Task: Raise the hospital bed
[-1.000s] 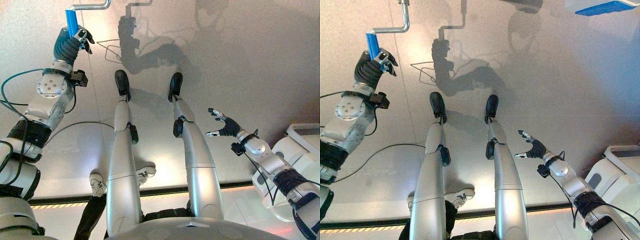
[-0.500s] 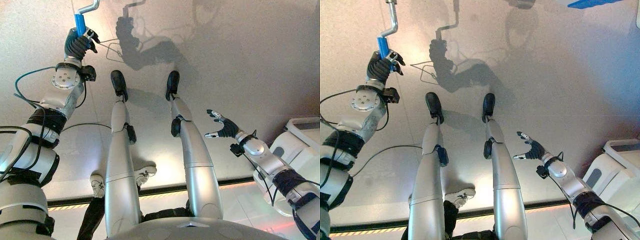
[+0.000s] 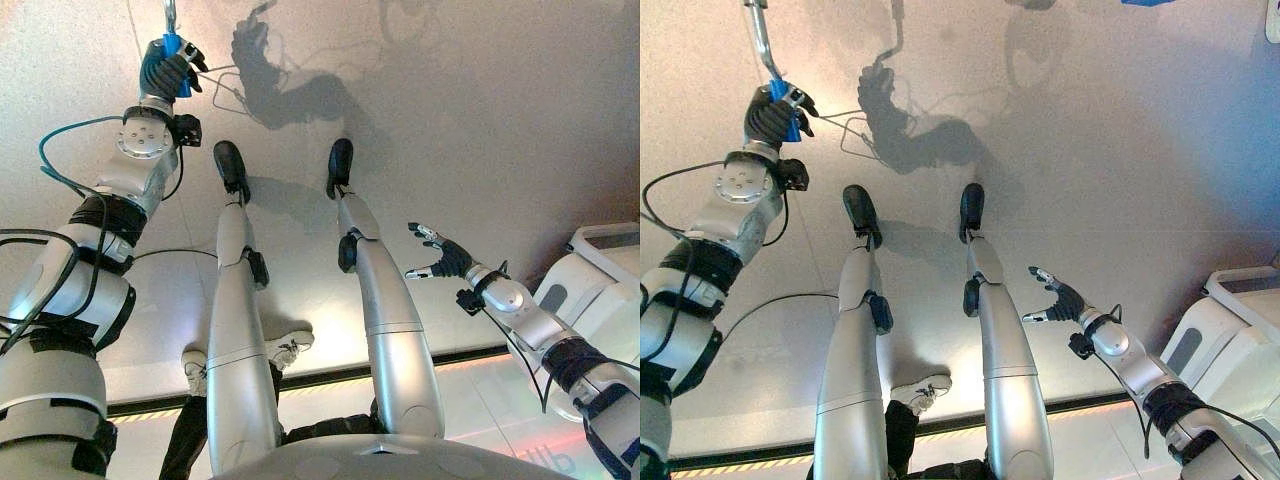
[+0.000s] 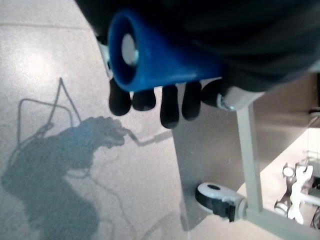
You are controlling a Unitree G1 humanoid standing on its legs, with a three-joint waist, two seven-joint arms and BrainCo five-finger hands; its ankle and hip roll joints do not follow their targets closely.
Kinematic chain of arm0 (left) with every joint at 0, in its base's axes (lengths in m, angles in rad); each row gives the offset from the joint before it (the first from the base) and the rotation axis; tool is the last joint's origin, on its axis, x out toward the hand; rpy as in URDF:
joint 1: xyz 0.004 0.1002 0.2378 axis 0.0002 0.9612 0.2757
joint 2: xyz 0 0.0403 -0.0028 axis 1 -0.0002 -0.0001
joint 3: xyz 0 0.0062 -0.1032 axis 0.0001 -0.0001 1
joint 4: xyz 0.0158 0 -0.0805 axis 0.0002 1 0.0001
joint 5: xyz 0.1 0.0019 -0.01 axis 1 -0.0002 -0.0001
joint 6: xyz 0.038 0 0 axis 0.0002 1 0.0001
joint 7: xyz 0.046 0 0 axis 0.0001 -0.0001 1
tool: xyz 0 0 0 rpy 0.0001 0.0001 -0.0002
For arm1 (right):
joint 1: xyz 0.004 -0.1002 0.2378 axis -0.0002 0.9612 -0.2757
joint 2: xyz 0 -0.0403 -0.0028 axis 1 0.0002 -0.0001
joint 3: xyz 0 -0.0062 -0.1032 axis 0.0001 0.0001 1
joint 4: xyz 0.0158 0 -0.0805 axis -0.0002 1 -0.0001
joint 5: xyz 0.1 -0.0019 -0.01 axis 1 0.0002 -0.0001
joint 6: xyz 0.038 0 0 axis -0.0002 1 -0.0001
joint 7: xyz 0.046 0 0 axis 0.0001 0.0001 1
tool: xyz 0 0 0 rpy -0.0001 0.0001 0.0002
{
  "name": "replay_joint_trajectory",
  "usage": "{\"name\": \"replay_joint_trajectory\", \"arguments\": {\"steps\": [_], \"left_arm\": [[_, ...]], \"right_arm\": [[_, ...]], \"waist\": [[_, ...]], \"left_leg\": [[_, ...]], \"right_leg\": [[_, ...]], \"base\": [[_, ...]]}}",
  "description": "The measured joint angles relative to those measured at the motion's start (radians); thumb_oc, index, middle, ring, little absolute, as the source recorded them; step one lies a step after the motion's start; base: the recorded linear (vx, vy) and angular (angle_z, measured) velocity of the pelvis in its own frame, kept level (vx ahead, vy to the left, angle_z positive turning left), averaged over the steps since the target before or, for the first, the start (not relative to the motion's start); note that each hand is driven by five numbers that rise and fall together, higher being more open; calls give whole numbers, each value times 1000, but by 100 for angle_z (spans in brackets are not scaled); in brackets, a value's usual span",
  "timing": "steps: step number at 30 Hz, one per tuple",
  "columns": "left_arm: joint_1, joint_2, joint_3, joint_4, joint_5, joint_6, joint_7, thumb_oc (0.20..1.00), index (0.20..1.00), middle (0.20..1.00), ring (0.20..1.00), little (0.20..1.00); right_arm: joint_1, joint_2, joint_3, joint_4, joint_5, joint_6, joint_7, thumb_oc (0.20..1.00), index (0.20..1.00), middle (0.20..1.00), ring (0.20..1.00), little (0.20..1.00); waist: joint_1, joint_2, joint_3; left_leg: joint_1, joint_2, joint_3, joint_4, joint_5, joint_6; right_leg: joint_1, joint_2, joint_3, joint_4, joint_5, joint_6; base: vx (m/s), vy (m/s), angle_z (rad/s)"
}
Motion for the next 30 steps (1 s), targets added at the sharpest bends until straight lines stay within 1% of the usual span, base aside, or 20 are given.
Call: {"name": "replay_joint_trajectory", "arguments": {"steps": [5, 7, 9, 13, 22, 26, 28, 30], "left_arm": [[-13, -32, -21, -5, 31, 0, -1, 200, 200, 200, 200, 200], [-24, -50, -42, -35, 34, -2, -6, 200, 200, 200, 200, 200], [-31, -71, -42, -61, 36, -3, -9, 200, 200, 200, 200, 200], [-42, -79, -47, -64, 35, -4, -9, 200, 200, 200, 200, 200], [-42, -61, -101, -162, 5, -4, -10, 200, 200, 200, 200, 200], [-41, -35, -130, -236, -33, -4, -20, 200, 200, 200, 200, 200], [-33, -2, -153, -312, -59, -5, -29, 200, 200, 200, 200, 200], [-32, 12, -154, -320, -60, -5, -37, 200, 200, 200, 200, 200]], "right_arm": [[-11, 0, 1, 0, 0, 0, 0, 1000, 1000, 1000, 1000, 1000], [-11, 0, 2, 4, 0, 0, 0, 1000, 1000, 1000, 1000, 1000], [-11, 1, 4, 8, 0, 0, -1, 1000, 1000, 1000, 1000, 1000], [-12, 1, 25, 8, 0, 0, -1, 1000, 1000, 1000, 1000, 1000], [-12, 1, 25, 15, 0, 0, -3, 1000, 1000, 1000, 1000, 1000], [-12, 1, 24, 19, 0, 0, -5, 1000, 1000, 1000, 1000, 1000], [-12, 1, 24, 19, 0, 0, -9, 1000, 1000, 1000, 1000, 1000], [-12, 1, 22, 19, 0, 0, -10, 1000, 1000, 1000, 1000, 1000]], "waist": [[-15, 0, 0], [-17, 0, 0], [-17, 0, 0], [-16, 0, 0], [-7, 0, 0], [9, 0, 0], [14, 0, 0], [15, 0, 0]], "left_leg": [[2, 0, 7, 5, 0, 1], [3, 0, 17, 5, 0, 1], [6, 1, 24, 5, -1, 1], [6, 6, 25, 9, -2, -1], [5, -1, 24, 9, -3, 0], [4, 0, 23, 9, -3, 0], [4, -1, 21, 9, -3, 0], [4, -2, 21, 9, -3, 1]], "right_leg": [[-3, 0, 8, 7, 0, 0], [-6, 2, 15, 7, 1, 2], [-8, 4, 18, 7, 2, 4], [-8, 9, 18, 7, 3, 3], [-8, 3, 19, 10, 3, 4], [-9, 3, 18, 11, 2, 4], [-8, 2, 17, 11, 2, 3], [-8, 0, 17, 13, 2, 4]], "base": [[0, 0, 0], [1, -11, -5], [-3, -12, -8], [-1, -7, -2], [0, 0, 0], [0, 0, 0], [0, 0, 0], [0, 0, 0]]}}
